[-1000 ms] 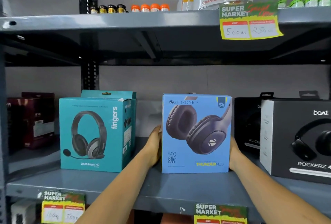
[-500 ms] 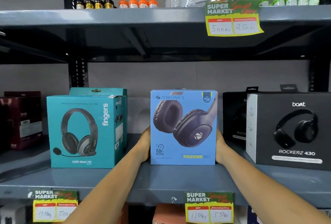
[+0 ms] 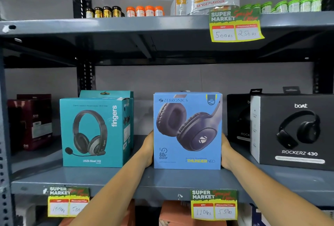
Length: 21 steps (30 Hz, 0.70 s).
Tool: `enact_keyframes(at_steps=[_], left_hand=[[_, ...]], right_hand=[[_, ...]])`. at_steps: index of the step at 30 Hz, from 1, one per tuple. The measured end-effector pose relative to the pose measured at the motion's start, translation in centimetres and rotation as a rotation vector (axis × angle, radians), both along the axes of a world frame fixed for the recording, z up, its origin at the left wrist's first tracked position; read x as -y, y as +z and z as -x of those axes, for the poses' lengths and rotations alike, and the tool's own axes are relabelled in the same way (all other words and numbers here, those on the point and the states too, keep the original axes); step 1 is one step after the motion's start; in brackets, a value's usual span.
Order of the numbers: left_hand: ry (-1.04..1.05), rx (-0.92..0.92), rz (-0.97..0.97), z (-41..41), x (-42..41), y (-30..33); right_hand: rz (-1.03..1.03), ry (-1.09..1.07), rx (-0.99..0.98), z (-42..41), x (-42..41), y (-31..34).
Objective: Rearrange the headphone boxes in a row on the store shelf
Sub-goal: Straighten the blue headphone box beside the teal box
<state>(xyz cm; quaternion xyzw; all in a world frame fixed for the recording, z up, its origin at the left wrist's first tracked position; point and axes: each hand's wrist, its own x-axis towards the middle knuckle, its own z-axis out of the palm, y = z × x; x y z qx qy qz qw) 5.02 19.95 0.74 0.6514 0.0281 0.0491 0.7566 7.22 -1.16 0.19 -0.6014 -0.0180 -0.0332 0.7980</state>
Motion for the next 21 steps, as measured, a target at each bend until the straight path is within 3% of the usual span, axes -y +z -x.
enact_keyframes(at_steps=[15, 21], left_hand=[[0.012, -0.026, -0.086, -1.0, -0.5, -0.9], [-0.017, -0.024, -0.028, -0.8, -0.7, -1.1]], right_hand=[[0.086, 0.011, -0.035, 0.2, 0.5, 0.3], [0.054, 0.019, -0.031, 0.5, 0.2, 0.2]])
